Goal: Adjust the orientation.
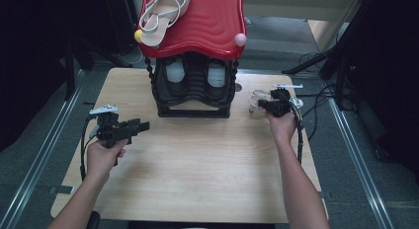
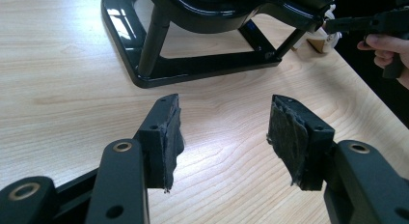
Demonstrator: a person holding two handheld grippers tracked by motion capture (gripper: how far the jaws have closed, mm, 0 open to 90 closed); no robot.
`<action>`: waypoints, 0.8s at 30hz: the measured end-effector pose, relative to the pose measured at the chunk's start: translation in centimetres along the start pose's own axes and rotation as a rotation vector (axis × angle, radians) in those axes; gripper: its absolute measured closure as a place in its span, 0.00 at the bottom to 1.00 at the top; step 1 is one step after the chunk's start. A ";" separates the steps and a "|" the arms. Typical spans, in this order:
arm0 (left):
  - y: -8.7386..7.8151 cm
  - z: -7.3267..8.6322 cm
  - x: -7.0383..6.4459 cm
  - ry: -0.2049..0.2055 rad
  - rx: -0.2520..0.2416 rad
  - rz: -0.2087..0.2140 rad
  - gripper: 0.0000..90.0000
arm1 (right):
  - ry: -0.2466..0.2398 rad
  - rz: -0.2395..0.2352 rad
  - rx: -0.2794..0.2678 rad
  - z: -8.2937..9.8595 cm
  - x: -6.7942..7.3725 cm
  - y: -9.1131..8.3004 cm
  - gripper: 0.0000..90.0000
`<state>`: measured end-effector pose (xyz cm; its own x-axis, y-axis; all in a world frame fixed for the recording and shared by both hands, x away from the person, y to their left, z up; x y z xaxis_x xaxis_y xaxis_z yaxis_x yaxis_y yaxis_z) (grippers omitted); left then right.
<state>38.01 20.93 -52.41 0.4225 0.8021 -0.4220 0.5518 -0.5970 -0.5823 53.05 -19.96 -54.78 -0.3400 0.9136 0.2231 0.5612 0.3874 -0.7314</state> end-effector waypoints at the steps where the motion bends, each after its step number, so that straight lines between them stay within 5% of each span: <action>1: 0.0 0.1 0.1 0.005 0.003 -0.005 0.51 | -0.006 -0.001 0.000 0.1 0.0 -0.1 1.00; 24: 0.1 0.2 0.3 -0.013 0.017 -0.010 0.52 | -0.003 -0.022 0.008 2.8 -0.9 -2.7 1.00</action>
<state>38.07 21.06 -52.71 0.4078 0.8080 -0.4253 0.5431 -0.5890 -0.5984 49.75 -22.14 -54.82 -0.3544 0.9045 0.2371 0.5479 0.4063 -0.7313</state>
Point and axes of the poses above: each handheld gripper's, and its own axes: y roughly forward along the jaws, z roughly out of its underside, x roughly to its left, the point moved 10 cm from there along y, roughly forward along the jaws, and after that the axes turned 6 degrees about x, right-handed, at the moved point
